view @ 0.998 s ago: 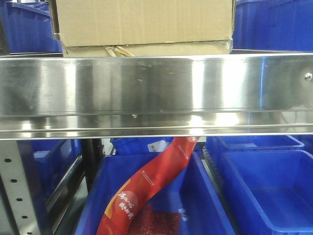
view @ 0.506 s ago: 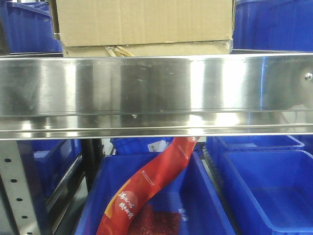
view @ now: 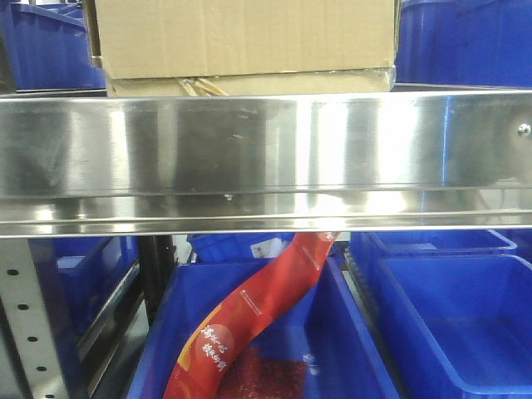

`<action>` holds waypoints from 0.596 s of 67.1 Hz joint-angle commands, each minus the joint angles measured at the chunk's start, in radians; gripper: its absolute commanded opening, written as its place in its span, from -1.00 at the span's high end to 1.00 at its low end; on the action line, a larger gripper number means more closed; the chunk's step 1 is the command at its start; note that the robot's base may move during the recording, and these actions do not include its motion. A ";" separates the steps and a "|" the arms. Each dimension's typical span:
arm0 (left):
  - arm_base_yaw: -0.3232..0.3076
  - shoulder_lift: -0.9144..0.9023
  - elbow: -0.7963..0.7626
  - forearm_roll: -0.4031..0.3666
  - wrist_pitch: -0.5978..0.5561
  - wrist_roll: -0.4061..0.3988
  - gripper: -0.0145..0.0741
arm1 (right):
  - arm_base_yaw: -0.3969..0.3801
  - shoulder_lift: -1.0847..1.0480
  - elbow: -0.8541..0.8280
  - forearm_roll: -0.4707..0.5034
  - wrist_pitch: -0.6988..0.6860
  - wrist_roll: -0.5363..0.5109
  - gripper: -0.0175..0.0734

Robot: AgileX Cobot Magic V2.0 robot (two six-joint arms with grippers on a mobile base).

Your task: Stack two boxes on right shelf middle

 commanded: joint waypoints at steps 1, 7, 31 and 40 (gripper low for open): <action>0.047 -0.048 0.070 -0.003 0.012 -0.004 0.92 | -0.007 -0.003 0.002 0.004 -0.023 -0.005 0.98; 0.119 -0.113 0.164 -0.101 -0.004 0.028 0.92 | -0.007 -0.003 0.002 0.004 -0.031 -0.005 0.98; 0.392 -0.147 0.483 -0.518 -0.418 0.448 0.92 | -0.007 -0.003 0.002 0.004 -0.031 -0.005 0.98; 0.452 -0.147 0.522 -0.531 -0.549 0.448 0.92 | -0.007 -0.003 0.002 0.004 -0.031 -0.005 0.98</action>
